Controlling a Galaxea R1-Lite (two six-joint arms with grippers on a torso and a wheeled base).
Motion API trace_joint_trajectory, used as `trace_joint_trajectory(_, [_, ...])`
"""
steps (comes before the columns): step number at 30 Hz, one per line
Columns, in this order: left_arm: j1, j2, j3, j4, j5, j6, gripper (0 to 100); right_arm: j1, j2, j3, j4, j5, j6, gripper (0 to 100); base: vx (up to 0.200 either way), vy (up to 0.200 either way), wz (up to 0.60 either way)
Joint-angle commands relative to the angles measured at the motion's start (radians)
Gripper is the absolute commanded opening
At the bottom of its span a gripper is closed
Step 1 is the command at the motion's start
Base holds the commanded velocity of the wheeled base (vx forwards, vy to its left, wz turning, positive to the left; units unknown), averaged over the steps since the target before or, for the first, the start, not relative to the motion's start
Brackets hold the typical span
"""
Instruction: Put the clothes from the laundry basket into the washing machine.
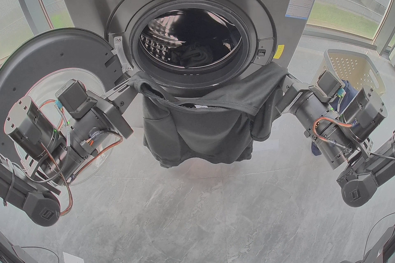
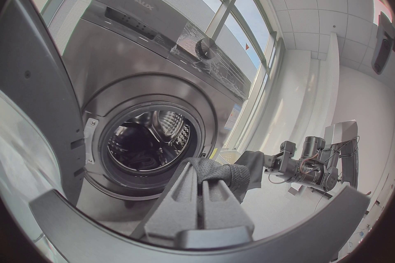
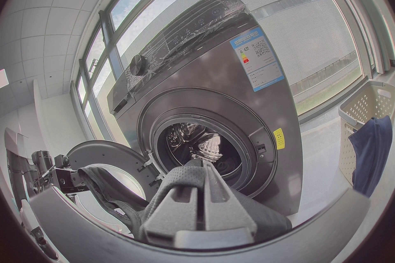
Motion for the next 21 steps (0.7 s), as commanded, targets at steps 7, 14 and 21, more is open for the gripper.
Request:
trace_joint_trajectory(7, [-0.035, 0.02, -0.07, 0.002, -0.023, -0.003, 0, 0.046, 0.024, 0.062, 0.0, 0.026, 0.003, 0, 0.0, 0.0, 0.0])
trace_joint_trajectory(14, [-0.035, 0.074, -0.139, 0.002, -0.054, -0.004, 0, 0.049, 0.109, 0.061, -0.001, 0.028, 0.0, 0, 0.0, 0.0, 0.0])
trace_joint_trajectory(21, [-0.061, 0.092, -0.213, 0.009, -0.075, -0.006, 0, 0.098, 0.228, 0.035, -0.001, 0.028, 0.003, 0, 0.0, 0.0, 0.0])
